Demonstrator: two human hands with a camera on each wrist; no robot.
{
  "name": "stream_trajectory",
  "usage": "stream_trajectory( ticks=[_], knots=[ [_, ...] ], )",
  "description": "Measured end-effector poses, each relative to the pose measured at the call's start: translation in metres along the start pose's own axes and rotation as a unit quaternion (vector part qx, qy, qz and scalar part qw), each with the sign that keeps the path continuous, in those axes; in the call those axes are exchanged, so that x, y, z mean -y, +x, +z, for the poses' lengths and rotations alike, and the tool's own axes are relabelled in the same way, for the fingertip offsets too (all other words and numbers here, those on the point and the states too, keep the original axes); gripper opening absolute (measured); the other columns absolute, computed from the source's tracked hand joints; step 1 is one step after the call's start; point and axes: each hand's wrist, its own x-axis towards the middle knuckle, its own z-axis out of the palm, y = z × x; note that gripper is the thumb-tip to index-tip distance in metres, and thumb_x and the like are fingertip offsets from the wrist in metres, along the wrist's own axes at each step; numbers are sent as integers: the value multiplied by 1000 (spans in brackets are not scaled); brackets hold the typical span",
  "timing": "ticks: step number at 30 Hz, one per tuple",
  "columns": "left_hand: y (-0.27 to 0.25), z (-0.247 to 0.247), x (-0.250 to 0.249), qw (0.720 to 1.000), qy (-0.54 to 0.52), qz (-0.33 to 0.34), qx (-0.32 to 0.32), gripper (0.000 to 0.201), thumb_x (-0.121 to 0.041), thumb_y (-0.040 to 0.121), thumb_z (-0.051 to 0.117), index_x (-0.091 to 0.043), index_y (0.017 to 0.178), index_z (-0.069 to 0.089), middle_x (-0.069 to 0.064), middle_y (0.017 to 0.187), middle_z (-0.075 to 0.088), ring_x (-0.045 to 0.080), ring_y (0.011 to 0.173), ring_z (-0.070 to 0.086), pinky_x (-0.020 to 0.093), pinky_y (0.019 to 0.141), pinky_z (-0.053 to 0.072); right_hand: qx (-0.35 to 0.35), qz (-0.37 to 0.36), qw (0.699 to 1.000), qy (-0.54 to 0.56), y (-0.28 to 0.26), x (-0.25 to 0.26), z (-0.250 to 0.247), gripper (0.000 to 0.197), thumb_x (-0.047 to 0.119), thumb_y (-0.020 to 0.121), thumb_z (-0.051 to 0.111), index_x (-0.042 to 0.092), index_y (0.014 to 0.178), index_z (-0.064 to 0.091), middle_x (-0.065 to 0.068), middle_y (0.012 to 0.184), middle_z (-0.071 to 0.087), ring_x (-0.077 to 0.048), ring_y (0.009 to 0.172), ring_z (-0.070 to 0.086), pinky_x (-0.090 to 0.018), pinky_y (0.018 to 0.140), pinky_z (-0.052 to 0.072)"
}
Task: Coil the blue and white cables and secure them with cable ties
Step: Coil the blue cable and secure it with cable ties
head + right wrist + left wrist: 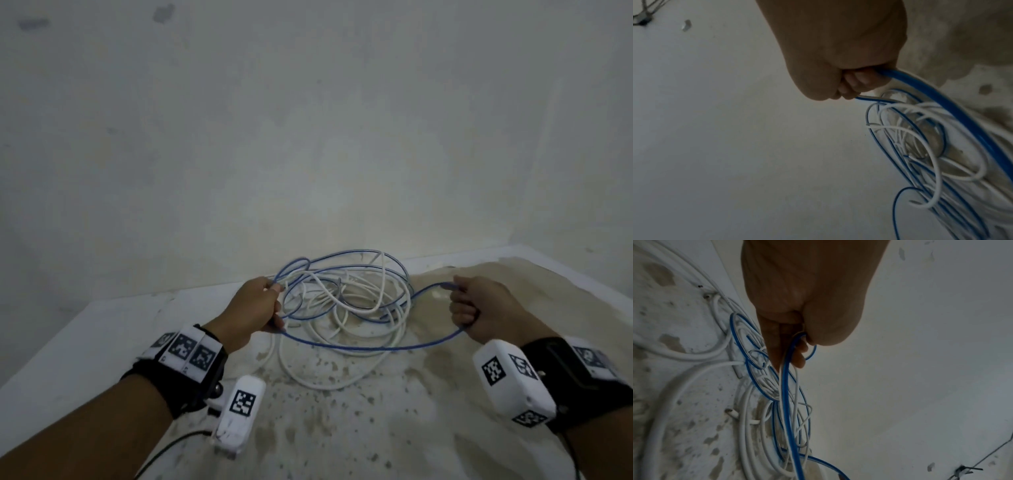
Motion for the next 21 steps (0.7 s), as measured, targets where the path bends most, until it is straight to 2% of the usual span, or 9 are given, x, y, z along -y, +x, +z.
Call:
stream_trajectory(
  ticks=[2, 4, 7, 10, 11, 13, 16, 18, 21],
  knots=[
    [4, 7, -5, 1000, 14, -1, -16, 20, -18, 105, 40, -6, 110, 56, 11, 76, 55, 22, 52, 57, 41, 63, 60, 0, -29, 998, -54, -10, 0, -4, 21, 17, 104, 43, 5, 95, 58, 3, 50, 23, -8, 34, 18, -19, 31, 17],
    [8, 16, -10, 999, 32, -4, -24, 18, -13, 104, 40, -5, 113, 54, 15, 85, 57, 24, 55, 57, 42, 62, 60, 1, -58, 995, -80, -16, -1, -4, 18, 14, 102, 46, 4, 100, 61, 2, 52, 23, -9, 36, 17, -20, 34, 16],
    [13, 33, -21, 997, 71, 1, -18, 18, -3, 99, 44, -5, 115, 54, 20, 91, 58, 27, 59, 57, 37, 58, 57, 21, -89, 991, -93, -20, -2, 0, 18, 14, 101, 48, 5, 89, 58, 3, 46, 24, -9, 35, 16, -18, 36, 16],
    [15, 51, -34, 991, 130, 23, -15, 14, 2, 96, 51, 0, 107, 59, 22, 84, 58, 28, 63, 59, 34, 57, 53, 16, -95, 987, -126, -17, 1, 4, 23, 18, 102, 50, 7, 82, 48, 0, 47, 24, -12, 35, 18, -18, 37, 19],
    [17, 56, -38, 990, 141, 27, -16, 12, 1, 96, 52, 2, 105, 60, 22, 82, 58, 29, 63, 58, 33, 56, 52, 14, -92, 987, -132, -16, 2, 4, 21, 17, 102, 49, 5, 85, 48, -3, 50, 25, -14, 39, 19, -19, 38, 20],
    [19, 64, -45, 988, 150, 37, -15, 17, -8, 97, 53, 6, 96, 62, 22, 77, 56, 28, 59, 52, 32, 52, 46, 21, -73, 990, -120, -13, 2, 2, 12, 5, 98, 47, 3, 87, 50, -7, 58, 29, -16, 47, 22, -21, 40, 23],
    [24, 72, -57, 985, 165, 55, -9, 37, -25, 102, 49, -2, 73, 51, 19, 68, 45, 23, 48, 41, 28, 46, 39, 67, -34, 993, -86, -13, 4, -2, 24, -11, 90, 37, 1, 74, 52, -11, 63, 40, -18, 46, 33, -20, 38, 32],
    [29, 76, -65, 980, 193, 57, 2, 37, -25, 102, 50, -5, 71, 47, 17, 65, 40, 22, 42, 39, 24, 41, 38, 92, -43, 987, -128, -16, 9, -4, 20, -5, 92, 44, -3, 82, 61, -10, 63, 44, -15, 44, 33, -20, 38, 28],
    [35, 81, -72, 979, 204, 11, 22, 28, -15, 102, 49, 4, 84, 60, 16, 67, 49, 22, 49, 47, 25, 45, 43, 91, -90, 975, -183, -22, 22, -5, 23, 11, 96, 54, -9, 102, 65, -1, 51, 33, -13, 41, 21, -21, 39, 19]
  ],
)
